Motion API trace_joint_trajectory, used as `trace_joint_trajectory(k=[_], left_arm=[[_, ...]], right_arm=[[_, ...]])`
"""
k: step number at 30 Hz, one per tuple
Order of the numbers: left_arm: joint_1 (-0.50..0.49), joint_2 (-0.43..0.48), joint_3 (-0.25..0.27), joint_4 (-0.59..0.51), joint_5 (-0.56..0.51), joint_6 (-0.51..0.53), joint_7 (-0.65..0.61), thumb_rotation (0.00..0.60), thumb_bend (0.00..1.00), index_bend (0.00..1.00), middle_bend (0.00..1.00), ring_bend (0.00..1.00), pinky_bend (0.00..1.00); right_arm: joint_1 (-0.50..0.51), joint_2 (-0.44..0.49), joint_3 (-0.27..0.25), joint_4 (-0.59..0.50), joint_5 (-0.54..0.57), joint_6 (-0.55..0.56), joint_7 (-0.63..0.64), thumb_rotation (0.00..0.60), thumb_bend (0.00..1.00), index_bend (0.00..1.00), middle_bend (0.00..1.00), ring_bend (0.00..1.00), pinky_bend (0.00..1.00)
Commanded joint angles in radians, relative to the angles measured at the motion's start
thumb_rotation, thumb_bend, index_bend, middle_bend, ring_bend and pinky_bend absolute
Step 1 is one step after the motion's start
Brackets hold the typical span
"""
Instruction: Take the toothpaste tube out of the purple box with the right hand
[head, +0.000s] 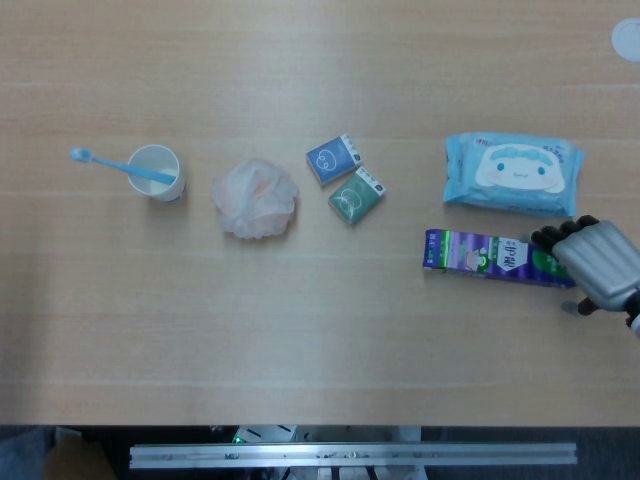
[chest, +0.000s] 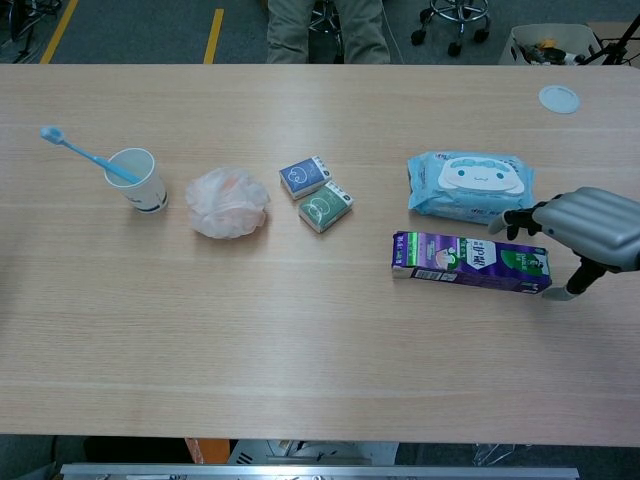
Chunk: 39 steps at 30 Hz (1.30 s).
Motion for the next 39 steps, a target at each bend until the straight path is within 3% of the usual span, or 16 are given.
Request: trace_joint_trajectory(k=[1, 17, 23, 28, 33, 39], left_arm=[[-0.001, -0.001, 0.000, 0.003, 0.001, -0.002, -0.004, 0.600, 0.27, 0.10, 0.10, 0.08, 0.11], [0.001, 0.001, 0.006, 0.018, -0.006, -0.013, -0.031, 0.600, 0.27, 0.10, 0.10, 0.08, 0.11], [0.002, 0.001, 0.008, 0.022, -0.003, -0.015, -0.044, 0.600, 0.27, 0.10, 0.09, 0.08, 0.11], [0.002, -0.001, 0.010, 0.027, -0.002, -0.019, -0.051, 0.600, 0.27, 0.10, 0.09, 0.08, 0.11], [0.003, 0.000, 0.012, 0.027, -0.002, -0.020, -0.055, 0.600, 0.27, 0.10, 0.09, 0.08, 0.11], [0.008, 0.007, 0.012, 0.025, -0.005, -0.016, -0.058, 0.600, 0.27, 0.10, 0.09, 0.08, 0.11]], right_arm=[[-0.008, -0.034, 0.021, 0.015, 0.051, 0.010, -0.049, 0.600, 0.08, 0.21, 0.33, 0.32, 0.32], [0.042, -0.161, 0.059, 0.088, 0.198, -0.040, -0.160, 0.600, 0.09, 0.21, 0.33, 0.30, 0.32], [0.044, -0.189, 0.045, 0.091, 0.220, -0.023, -0.213, 0.600, 0.25, 0.21, 0.33, 0.30, 0.40], [0.046, -0.205, 0.040, 0.099, 0.262, -0.009, -0.259, 0.600, 0.29, 0.22, 0.34, 0.30, 0.43], [0.054, -0.218, 0.040, 0.103, 0.292, -0.004, -0.287, 0.600, 0.31, 0.28, 0.36, 0.31, 0.46], [0.059, -0.210, 0.055, 0.072, 0.266, 0.028, -0.270, 0.600, 0.34, 0.42, 0.43, 0.40, 0.61]])
